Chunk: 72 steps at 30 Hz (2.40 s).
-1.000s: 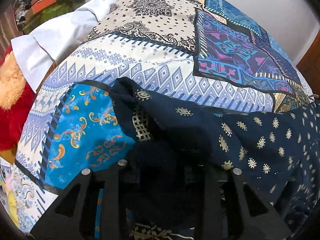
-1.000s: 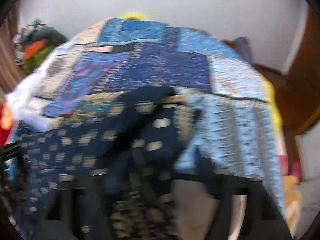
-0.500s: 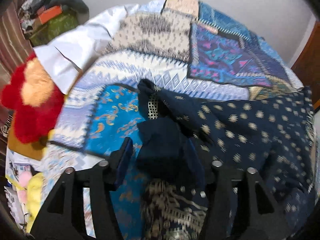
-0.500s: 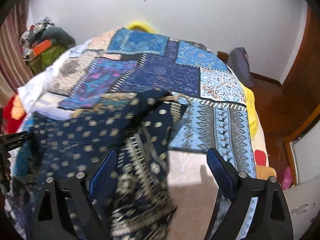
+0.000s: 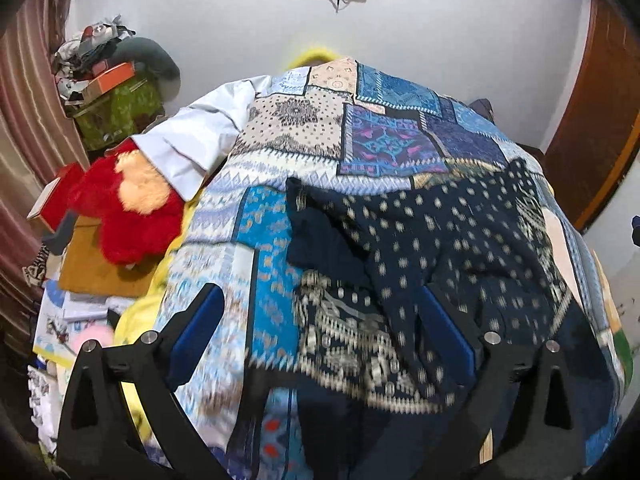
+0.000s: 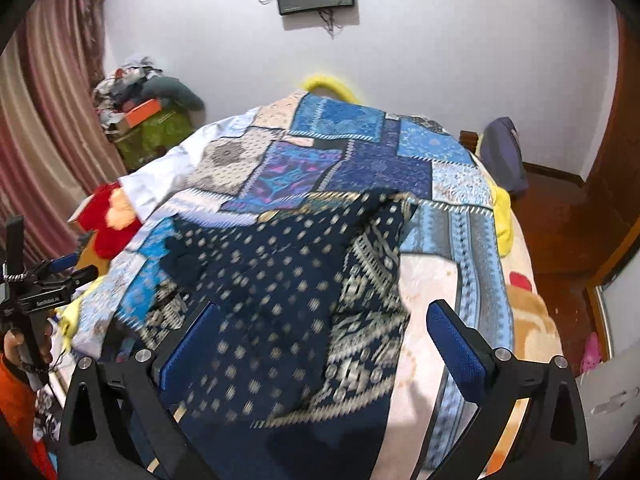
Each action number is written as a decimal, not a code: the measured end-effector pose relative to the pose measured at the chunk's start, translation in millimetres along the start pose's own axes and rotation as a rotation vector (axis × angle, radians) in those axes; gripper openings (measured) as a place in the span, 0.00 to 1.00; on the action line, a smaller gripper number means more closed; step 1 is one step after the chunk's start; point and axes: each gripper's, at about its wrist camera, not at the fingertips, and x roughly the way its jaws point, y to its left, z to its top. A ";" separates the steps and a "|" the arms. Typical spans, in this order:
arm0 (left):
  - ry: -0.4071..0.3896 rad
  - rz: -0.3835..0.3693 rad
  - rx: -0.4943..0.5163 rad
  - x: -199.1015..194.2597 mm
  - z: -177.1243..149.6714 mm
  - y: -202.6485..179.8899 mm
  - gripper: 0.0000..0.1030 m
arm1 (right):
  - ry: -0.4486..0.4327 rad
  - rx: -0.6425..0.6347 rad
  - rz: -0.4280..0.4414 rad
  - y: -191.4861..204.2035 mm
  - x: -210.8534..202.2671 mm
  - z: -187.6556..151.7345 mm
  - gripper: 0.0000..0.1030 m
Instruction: Fold large clothes
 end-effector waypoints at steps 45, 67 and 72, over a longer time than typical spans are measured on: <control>0.440 -0.341 -0.269 46.3 -214.2 0.3 0.07 | 0.196 0.126 0.248 8.6 -11.9 -176.6 0.13; -0.021 -0.104 -0.279 71.8 68.4 17.4 0.07 | -0.063 0.119 0.124 -18.3 59.7 36.3 0.11; 0.053 0.008 -0.282 149.6 84.4 25.2 0.06 | 0.004 0.119 0.049 -28.0 141.9 78.0 0.11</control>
